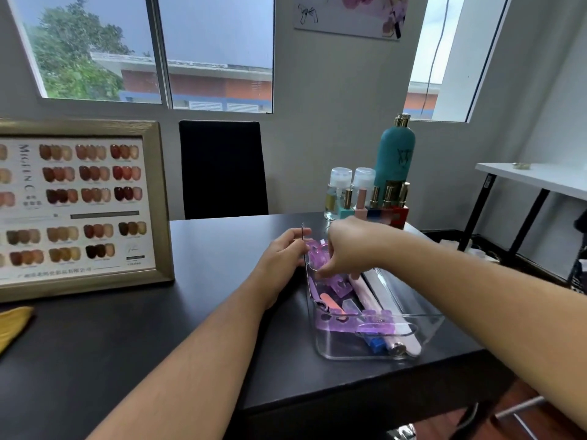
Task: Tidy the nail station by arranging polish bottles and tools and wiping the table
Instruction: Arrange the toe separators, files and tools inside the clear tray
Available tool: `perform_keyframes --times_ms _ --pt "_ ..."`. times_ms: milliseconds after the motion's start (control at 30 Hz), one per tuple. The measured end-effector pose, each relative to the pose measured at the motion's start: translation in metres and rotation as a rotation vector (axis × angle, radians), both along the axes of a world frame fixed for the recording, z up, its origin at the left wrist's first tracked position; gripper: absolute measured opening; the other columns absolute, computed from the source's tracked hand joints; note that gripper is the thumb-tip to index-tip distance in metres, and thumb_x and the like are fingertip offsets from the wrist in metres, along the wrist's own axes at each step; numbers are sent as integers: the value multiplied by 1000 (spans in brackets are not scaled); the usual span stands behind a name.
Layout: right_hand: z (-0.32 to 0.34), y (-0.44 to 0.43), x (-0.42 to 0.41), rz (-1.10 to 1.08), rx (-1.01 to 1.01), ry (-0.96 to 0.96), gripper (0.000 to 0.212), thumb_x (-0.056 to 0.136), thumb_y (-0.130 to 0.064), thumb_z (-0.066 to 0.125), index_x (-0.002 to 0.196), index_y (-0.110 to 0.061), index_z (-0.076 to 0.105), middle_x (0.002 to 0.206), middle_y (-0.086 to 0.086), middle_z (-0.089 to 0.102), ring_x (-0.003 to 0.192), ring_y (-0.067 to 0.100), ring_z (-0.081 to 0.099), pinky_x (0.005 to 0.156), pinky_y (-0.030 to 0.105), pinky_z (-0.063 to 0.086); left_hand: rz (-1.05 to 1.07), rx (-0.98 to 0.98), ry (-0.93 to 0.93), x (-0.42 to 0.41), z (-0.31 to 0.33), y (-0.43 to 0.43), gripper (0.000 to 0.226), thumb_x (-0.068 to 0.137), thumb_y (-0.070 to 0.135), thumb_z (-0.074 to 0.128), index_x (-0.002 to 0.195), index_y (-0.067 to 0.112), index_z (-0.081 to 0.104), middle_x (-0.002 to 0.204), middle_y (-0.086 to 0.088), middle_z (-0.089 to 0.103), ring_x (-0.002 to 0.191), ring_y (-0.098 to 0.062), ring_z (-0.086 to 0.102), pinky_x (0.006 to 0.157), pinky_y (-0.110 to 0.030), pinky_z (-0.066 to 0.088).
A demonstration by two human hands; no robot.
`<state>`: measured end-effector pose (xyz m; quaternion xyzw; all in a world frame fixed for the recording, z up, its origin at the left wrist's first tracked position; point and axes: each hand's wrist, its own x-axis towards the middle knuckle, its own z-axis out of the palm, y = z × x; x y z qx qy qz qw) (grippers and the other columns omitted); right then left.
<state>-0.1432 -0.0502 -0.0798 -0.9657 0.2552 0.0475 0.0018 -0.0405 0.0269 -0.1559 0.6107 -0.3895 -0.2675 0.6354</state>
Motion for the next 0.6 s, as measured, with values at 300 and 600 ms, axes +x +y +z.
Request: perform_keyframes --times_ms 300,600 --pt "15 -6 -9 -111 297 -4 40 76 -41 73 80 -2 69 61 2 67 48 10 59 41 16 44 -21 -8 3 2 -1 -2 32 90 6 40 117 14 56 110 -6 62 89 -6 60 70 -15 49" --pt "18 -12 -25 -59 306 144 32 76 -42 72 70 -12 64 62 -2 65 53 9 58 47 18 43 3 20 -22 4 -3 -3 33 90 9 41 119 16 56 117 -7 61 113 -18 55 90 -29 44"
